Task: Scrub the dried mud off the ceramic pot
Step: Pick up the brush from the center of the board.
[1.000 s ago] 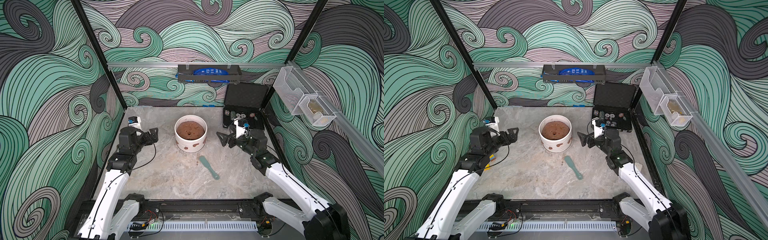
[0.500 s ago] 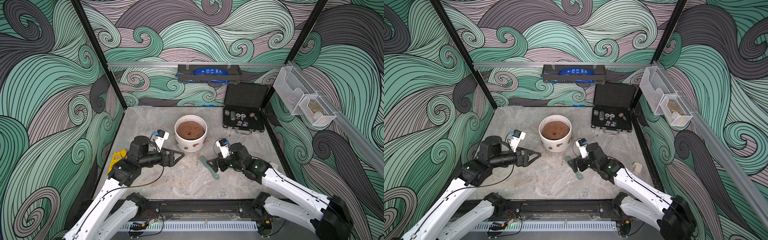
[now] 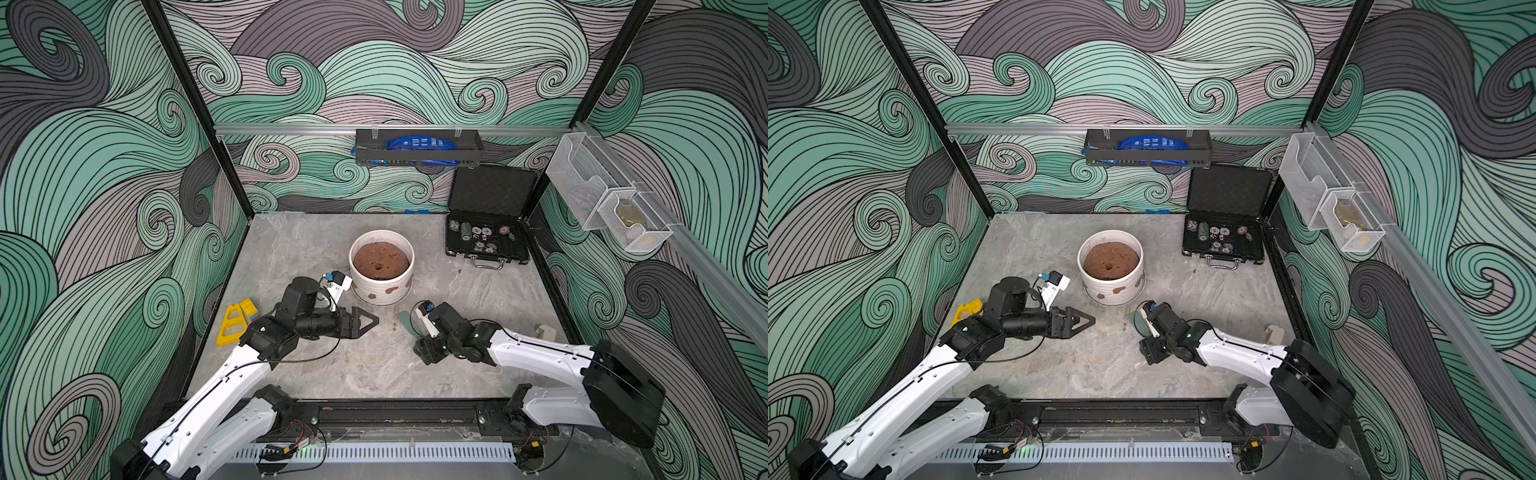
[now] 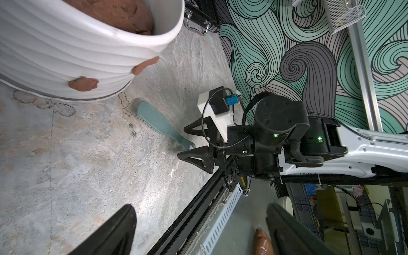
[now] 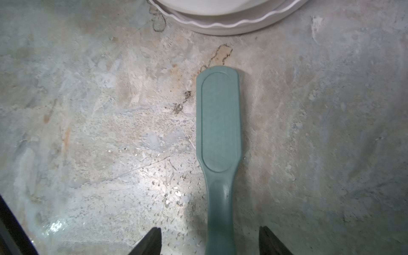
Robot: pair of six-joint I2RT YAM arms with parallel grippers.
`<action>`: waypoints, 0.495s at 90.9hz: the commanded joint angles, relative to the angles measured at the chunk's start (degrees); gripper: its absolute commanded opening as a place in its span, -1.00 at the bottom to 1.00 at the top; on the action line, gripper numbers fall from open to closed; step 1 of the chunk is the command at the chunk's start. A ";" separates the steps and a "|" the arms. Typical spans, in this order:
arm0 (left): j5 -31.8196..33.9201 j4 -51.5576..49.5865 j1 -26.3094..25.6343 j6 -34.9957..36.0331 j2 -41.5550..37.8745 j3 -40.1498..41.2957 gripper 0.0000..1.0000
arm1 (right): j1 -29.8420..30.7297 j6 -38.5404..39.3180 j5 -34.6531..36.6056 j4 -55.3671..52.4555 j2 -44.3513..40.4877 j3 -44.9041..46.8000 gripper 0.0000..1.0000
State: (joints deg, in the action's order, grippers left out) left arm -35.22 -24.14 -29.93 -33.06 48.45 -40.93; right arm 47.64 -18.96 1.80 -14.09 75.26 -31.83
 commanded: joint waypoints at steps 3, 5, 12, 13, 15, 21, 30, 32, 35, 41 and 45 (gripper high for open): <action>1.62 2.17 -2.14 -0.48 1.64 0.36 0.89 | 0.65 -3.38 2.64 1.13 5.11 -2.03 0.41; 1.53 2.28 -2.37 -0.68 2.00 0.44 0.89 | 0.91 -3.76 3.13 0.94 5.96 -2.34 0.40; 0.82 2.05 -3.21 -1.23 2.80 0.13 0.89 | 2.11 -4.80 5.96 -0.04 7.28 -3.42 0.37; 0.84 2.02 -3.34 -1.27 2.84 0.10 0.89 | 2.33 -4.91 6.43 -0.10 7.23 -3.46 0.36; 0.96 1.87 -3.63 -1.30 2.98 0.13 0.89 | 2.54 -5.07 7.11 -0.01 7.10 -3.49 0.33; 1.46 1.87 -4.28 -1.31 3.36 0.19 0.89 | 2.64 -5.51 7.88 0.19 6.85 -3.41 0.20; 1.73 1.86 -4.74 -0.93 4.16 0.48 0.89 | 2.64 -6.17 8.35 -0.55 8.01 -3.74 -0.06; 1.80 1.78 -4.82 -0.90 4.41 0.43 0.89 | 2.70 -6.24 8.45 -0.65 8.33 -3.84 -0.12; 1.89 1.74 -4.86 -0.84 4.66 0.48 0.89 | 2.84 -6.49 8.97 -1.03 8.73 -4.10 -0.17; 2.02 1.98 -5.05 -0.87 4.89 0.42 0.89 | 3.01 -6.94 9.90 -1.45 9.08 -4.35 -0.24; 2.27 2.03 -5.09 -0.87 4.87 0.49 0.90 | 2.99 -7.03 9.97 -1.53 9.11 -4.44 -0.32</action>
State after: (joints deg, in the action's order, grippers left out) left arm -33.80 -23.07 -34.61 -34.04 53.08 -40.73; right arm 50.24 -24.82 9.72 -13.30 83.40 -35.66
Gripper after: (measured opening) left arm 0.948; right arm 0.365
